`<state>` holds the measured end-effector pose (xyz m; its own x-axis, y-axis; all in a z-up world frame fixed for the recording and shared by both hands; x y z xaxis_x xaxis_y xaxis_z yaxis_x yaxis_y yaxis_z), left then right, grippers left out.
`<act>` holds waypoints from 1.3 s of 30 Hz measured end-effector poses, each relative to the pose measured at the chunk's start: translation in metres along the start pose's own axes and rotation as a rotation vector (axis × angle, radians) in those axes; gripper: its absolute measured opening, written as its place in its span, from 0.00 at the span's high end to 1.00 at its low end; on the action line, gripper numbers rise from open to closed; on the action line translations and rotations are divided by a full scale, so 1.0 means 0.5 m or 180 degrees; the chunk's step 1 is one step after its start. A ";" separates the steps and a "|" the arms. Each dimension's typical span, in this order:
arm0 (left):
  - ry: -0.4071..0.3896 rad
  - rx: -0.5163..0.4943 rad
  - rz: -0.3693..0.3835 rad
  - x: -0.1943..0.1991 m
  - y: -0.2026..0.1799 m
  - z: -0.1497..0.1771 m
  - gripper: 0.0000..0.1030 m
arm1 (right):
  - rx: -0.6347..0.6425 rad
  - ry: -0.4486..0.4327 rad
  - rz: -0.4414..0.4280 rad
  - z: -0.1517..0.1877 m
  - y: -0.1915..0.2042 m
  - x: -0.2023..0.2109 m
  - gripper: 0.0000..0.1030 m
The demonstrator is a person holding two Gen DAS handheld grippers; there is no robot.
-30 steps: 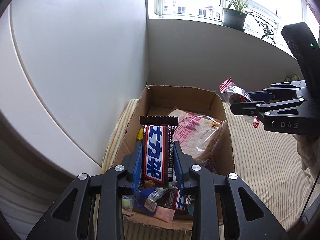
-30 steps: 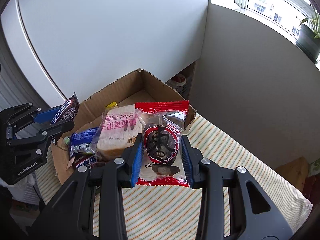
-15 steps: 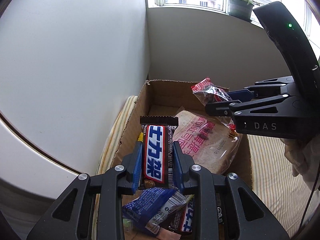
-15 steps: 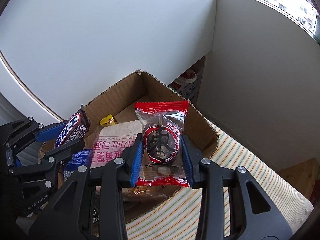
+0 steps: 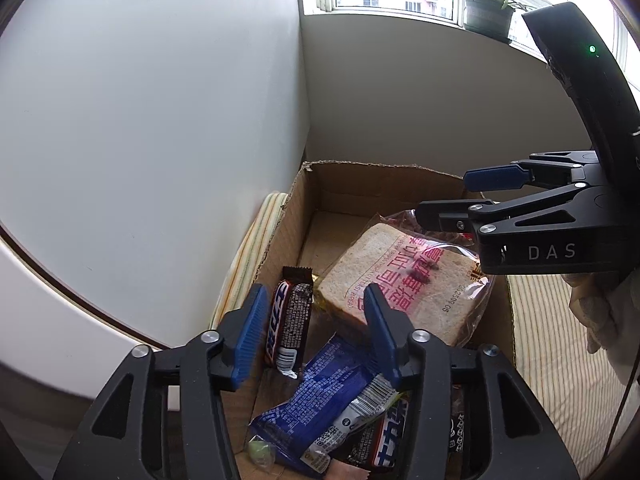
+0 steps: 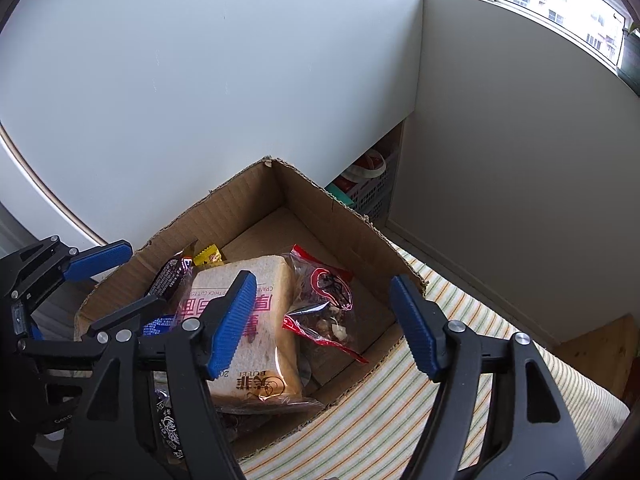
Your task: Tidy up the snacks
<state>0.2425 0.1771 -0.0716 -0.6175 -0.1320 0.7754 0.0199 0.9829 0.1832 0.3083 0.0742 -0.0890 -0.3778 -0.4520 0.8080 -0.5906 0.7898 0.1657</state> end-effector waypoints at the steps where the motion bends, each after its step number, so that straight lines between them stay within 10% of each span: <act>1: -0.0010 -0.0001 -0.0017 0.003 0.000 0.000 0.41 | 0.0003 -0.0006 0.0002 0.000 -0.001 0.002 0.21; 39: -0.0332 0.0334 -0.0092 0.178 -0.072 0.091 0.33 | 0.0088 -0.0511 0.0207 0.211 0.040 0.252 0.15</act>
<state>0.1510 0.1358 -0.0368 -0.6950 -0.1517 0.7028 -0.0779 0.9876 0.1362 0.1738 -0.0106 -0.0436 -0.5235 -0.4626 0.7154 -0.5798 0.8088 0.0987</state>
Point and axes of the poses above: each gripper's, at about its wrist camera, not at the fingertips, and x roughly against the way its jaws point, y to its left, z to its underside, the point moved 7 cm from there along -x, roughly the way its jaws point, and after that the axes turned 10 degrees about -x, right-handed, at the moved point
